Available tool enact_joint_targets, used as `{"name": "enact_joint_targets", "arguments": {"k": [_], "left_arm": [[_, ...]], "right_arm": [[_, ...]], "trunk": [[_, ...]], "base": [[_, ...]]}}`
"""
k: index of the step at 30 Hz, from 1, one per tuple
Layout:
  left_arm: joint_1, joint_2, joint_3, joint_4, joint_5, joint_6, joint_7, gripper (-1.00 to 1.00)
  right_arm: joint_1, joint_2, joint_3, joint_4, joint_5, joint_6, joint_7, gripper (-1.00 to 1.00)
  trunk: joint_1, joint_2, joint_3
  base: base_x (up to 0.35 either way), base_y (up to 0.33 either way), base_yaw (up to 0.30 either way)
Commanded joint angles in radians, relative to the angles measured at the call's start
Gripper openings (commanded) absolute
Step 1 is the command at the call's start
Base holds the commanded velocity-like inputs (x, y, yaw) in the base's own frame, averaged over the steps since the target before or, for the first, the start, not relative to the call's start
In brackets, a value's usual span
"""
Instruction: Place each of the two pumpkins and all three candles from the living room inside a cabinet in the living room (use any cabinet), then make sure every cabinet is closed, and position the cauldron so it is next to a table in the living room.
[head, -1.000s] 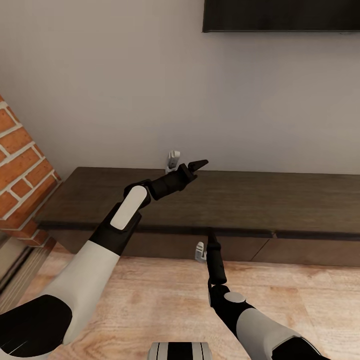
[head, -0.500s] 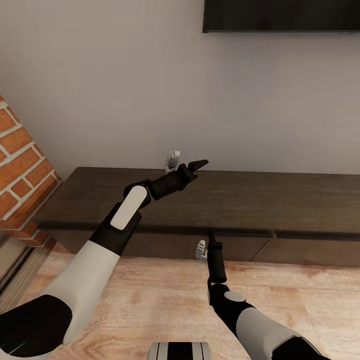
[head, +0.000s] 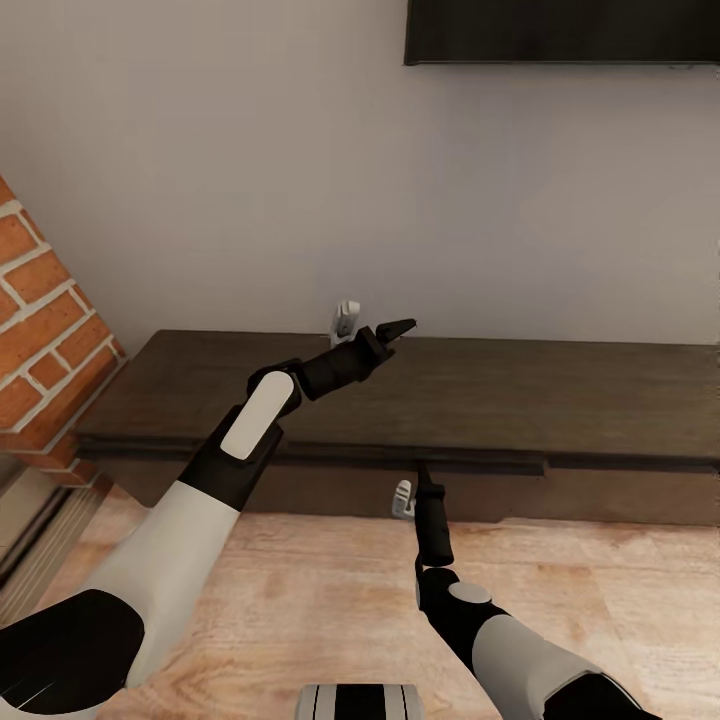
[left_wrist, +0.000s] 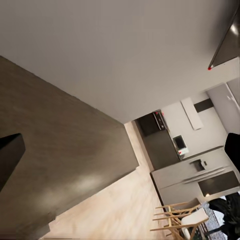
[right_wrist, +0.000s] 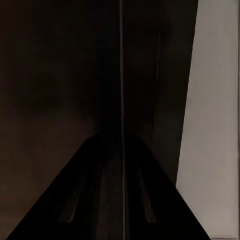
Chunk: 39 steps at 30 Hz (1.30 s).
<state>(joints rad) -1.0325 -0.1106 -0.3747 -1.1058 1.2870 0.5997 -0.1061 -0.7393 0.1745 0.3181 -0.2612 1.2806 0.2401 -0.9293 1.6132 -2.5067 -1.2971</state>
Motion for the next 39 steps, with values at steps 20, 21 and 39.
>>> {"name": "enact_joint_targets", "arguments": {"k": [20, 21, 39], "left_arm": [[0.0, 0.0, 0.0, 0.005, 0.0, 0.0, 0.0, 1.0], [0.0, 0.0, 0.0, 0.006, 0.0, 0.0, 0.0, 1.0], [0.0, 0.0, 0.0, 0.004, 0.0, 0.0, 0.0, 1.0]], "right_arm": [[0.0, 0.0, -0.017, -0.004, -0.008, -0.001, 0.004, -1.0], [0.0, 0.0, -0.017, -0.004, -0.008, -0.001, 0.004, -1.0], [0.0, -0.001, -0.017, -0.006, -0.008, -0.002, 0.004, -1.0]], "trunk": [[0.0, 0.0, 0.0], [0.0, 0.0, 0.0], [0.0, 0.0, 0.0]], "base": [[-0.086, 0.0, 0.0], [0.0, 0.0, 0.0], [-0.26, 0.0, 0.0]]}}
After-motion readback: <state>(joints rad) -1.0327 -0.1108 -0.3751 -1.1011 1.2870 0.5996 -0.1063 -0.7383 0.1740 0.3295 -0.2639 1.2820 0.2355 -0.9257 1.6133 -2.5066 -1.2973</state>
